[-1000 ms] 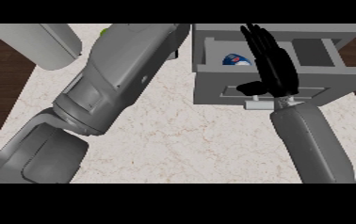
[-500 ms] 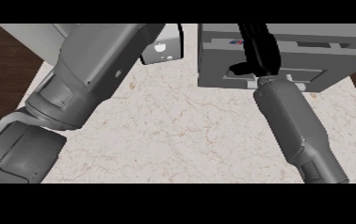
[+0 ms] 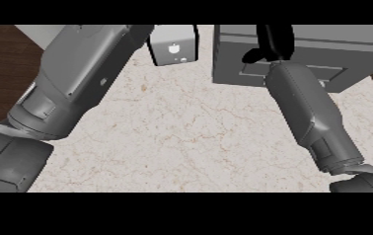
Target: Pick up the can, place it into the drawer and close the drawer
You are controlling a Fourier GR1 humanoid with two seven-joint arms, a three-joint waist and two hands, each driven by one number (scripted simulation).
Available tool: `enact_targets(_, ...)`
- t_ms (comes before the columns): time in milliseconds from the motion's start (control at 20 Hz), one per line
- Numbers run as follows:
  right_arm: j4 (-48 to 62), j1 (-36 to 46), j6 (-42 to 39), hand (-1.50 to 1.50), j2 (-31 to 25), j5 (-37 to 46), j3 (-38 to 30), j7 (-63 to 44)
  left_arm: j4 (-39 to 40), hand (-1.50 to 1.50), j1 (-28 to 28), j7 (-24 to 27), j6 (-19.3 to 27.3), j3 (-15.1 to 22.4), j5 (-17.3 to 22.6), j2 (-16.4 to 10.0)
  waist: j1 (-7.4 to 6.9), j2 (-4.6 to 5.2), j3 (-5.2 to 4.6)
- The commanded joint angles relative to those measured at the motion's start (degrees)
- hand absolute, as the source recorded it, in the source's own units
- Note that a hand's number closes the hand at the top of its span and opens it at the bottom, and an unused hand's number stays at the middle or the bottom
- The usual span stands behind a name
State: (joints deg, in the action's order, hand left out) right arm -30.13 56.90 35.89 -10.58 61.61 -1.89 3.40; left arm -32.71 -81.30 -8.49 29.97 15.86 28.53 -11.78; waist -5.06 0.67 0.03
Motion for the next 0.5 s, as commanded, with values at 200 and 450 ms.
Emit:
enact_targets(200,8.59,10.09,2.63,-1.5,-1.4,0.25,-2.9,-0.02,-7.11,-1.5,4.75,-2.56,0.21,1.53,-1.27,-2.04,-1.49,0.49,0.03)
enact_targets(450,9.86,14.13,-0.28,-1.5,-1.98,-2.49,-5.34,1.68,-11.41,-1.5,7.36,-3.88,-3.34,1.24,-0.49,-5.61,-2.78,0.52,0.01)
